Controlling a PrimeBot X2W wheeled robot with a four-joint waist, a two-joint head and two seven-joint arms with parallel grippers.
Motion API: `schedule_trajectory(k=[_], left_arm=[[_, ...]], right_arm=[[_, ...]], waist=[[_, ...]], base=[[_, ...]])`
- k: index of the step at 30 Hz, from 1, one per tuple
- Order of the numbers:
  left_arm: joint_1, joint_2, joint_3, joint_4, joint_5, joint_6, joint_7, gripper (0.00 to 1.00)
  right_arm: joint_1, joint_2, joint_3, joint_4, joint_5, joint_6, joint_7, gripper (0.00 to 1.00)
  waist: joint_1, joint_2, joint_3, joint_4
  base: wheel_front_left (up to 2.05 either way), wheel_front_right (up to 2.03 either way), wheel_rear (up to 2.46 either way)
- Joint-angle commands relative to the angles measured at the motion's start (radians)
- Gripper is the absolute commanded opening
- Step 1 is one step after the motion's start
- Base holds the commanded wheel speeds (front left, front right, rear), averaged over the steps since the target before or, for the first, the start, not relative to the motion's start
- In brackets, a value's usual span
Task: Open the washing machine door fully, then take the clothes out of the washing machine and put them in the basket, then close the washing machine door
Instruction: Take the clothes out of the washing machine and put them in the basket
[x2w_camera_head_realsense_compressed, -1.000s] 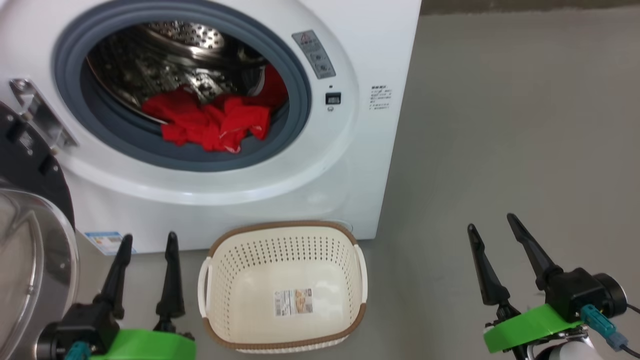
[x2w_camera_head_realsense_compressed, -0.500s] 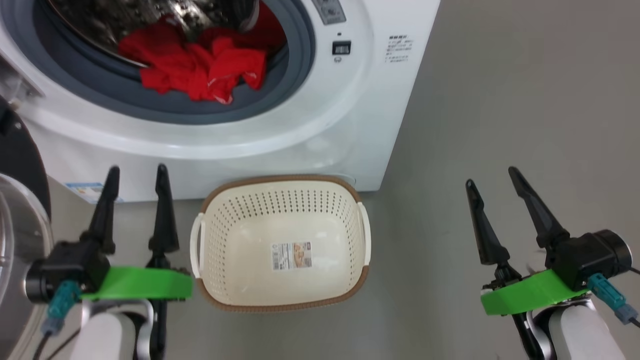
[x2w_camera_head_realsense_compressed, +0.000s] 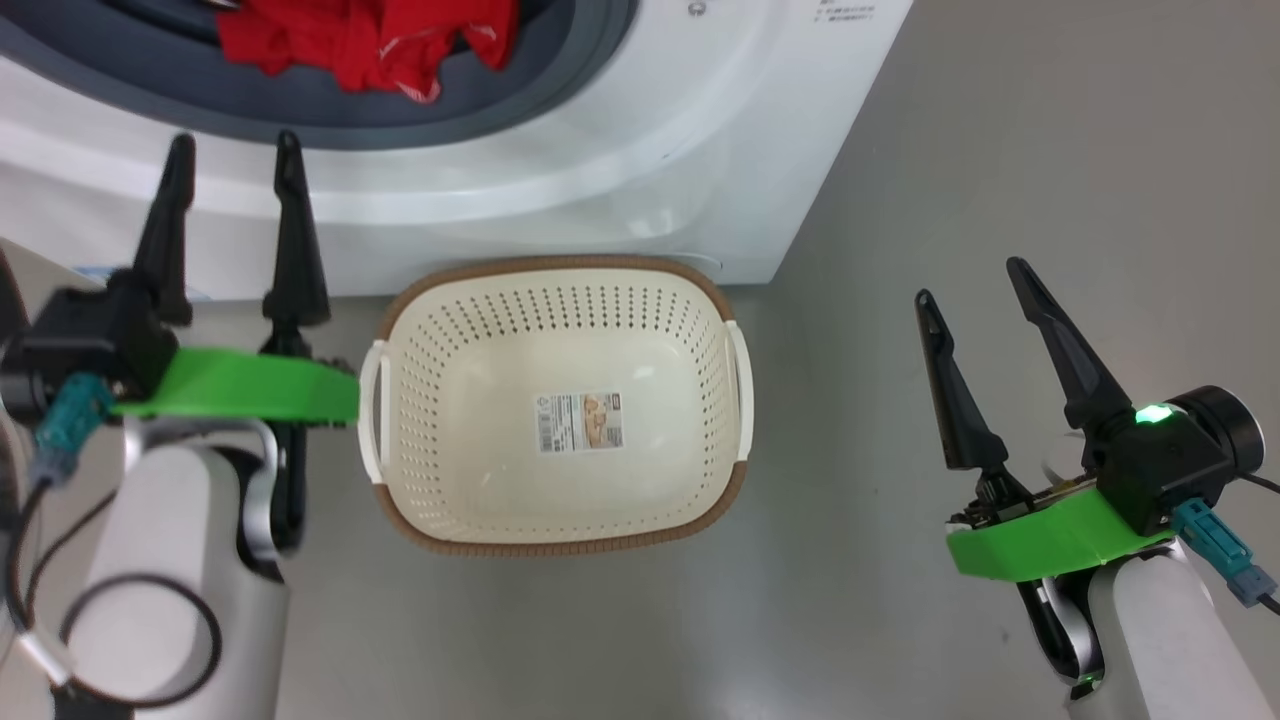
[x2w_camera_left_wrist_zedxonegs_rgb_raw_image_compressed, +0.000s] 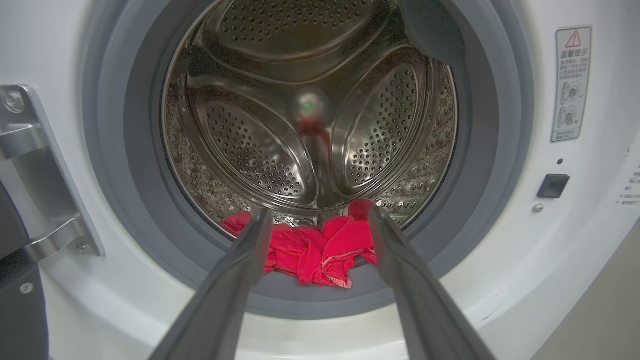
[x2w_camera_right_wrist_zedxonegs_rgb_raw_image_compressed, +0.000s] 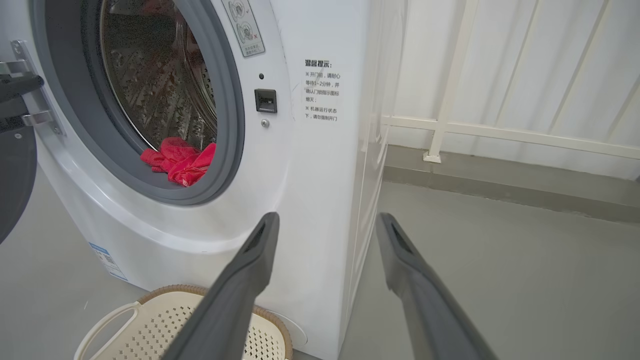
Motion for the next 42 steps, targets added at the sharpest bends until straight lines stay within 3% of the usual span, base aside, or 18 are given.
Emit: schedule_trajectory(k=[1,23,28,42], left_arm=[[-0.035,0.038,0.024,-0.007,0.010,-0.006,-0.009,1.00],[-0.448,0.085,-0.036,0.388,0.068,0.008,0.038,1.00],[-0.539,0.096,-0.056,0.488,0.076,-0.002,0.042,1.00],[-0.699,0.164,-0.079,0.688,0.103,0.032,0.072,1.00]], right_arm=[[-0.017,-0.002,0.027,-0.031,-0.010,0.005,-0.006,1.00],[-0.069,-0.002,0.047,-0.027,-0.008,0.005,-0.006,1.00],[-0.077,-0.002,0.062,-0.020,0.005,0.005,-0.006,1.00],[-0.109,-0.002,0.073,-0.025,0.034,0.005,-0.006,1.00]], waist=[[0.0000,-0.0001,0.039,0.004],[0.0000,-0.0001,0.144,-0.011],[0.0000,-0.0001,0.160,-0.035],[0.0000,-0.0001,0.223,-0.100]], base=[[0.00,0.00,0.00],[0.00,0.00,0.00],[0.00,0.00,0.00],[0.00,0.00,0.00]])
